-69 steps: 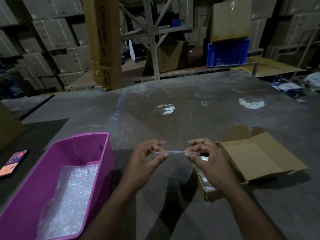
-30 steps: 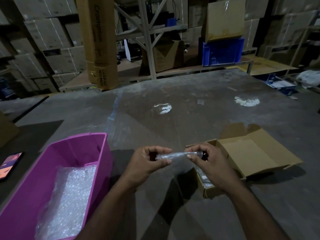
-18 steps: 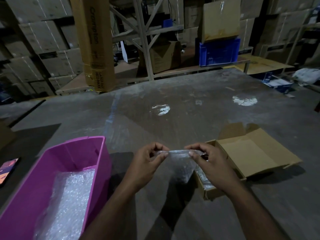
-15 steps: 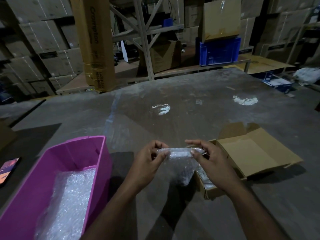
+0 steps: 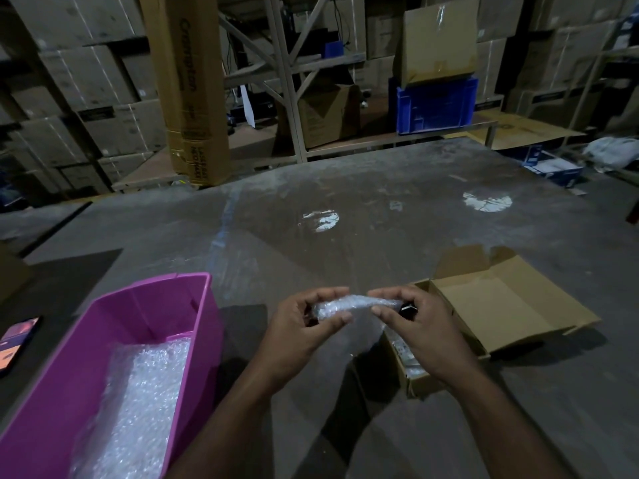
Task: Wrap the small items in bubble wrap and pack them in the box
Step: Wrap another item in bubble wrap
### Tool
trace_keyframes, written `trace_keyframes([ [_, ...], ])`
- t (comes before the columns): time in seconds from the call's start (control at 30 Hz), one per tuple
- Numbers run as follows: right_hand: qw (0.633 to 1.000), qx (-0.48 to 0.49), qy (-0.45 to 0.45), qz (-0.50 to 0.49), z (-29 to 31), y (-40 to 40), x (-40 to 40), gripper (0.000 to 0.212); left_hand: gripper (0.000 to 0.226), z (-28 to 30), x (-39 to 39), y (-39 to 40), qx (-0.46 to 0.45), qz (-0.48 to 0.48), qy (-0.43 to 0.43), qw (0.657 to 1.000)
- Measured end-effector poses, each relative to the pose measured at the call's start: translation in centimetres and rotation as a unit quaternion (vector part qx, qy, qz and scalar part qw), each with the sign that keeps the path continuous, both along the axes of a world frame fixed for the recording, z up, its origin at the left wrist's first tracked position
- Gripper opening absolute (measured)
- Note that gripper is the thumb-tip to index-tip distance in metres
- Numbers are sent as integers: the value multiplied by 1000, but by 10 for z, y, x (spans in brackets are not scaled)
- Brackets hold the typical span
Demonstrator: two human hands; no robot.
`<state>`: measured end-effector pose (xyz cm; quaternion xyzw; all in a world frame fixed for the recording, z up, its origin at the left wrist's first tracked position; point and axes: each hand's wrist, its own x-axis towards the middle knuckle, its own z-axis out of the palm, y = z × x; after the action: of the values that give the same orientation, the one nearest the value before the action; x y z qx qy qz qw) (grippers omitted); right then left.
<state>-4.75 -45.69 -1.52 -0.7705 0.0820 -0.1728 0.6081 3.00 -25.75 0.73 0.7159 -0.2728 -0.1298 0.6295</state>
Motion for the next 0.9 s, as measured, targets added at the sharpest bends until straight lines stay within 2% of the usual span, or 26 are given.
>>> trace_keyframes([
  [0.17,998,-62,-16,5,0,-1,1,9,24,-5,1,-1,9,37,-3,999],
  [0.3,996,-76,-40,25,-2,-2,5,13,12,-6,3,-2,45,87,-81,992],
  [0.37,996,-73,-48,33,-3,-1,5,16,9,-6,3,-2,52,96,-91,990],
  [0.47,998,0,-36,43,0,1,4,24,4,-6,5,0,39,69,-57,995],
  [0.53,998,31,-46,42,3,2,3,29,8,-5,4,1,22,41,-18,999],
  [0.63,998,6,-47,37,5,1,1,31,27,-7,2,2,30,59,-10,998],
  [0.73,998,24,-25,56,4,0,0,21,20,-8,0,2,17,61,-19,998],
  [0.8,997,25,-3,76,2,1,0,30,11,-5,-2,0,-6,48,-10,999],
  [0.83,998,1,4,70,1,2,1,34,14,-4,-2,-1,-9,42,-6,999],
  [0.9,999,-19,-6,41,-2,3,4,26,21,-4,0,-2,-4,32,-9,999],
])
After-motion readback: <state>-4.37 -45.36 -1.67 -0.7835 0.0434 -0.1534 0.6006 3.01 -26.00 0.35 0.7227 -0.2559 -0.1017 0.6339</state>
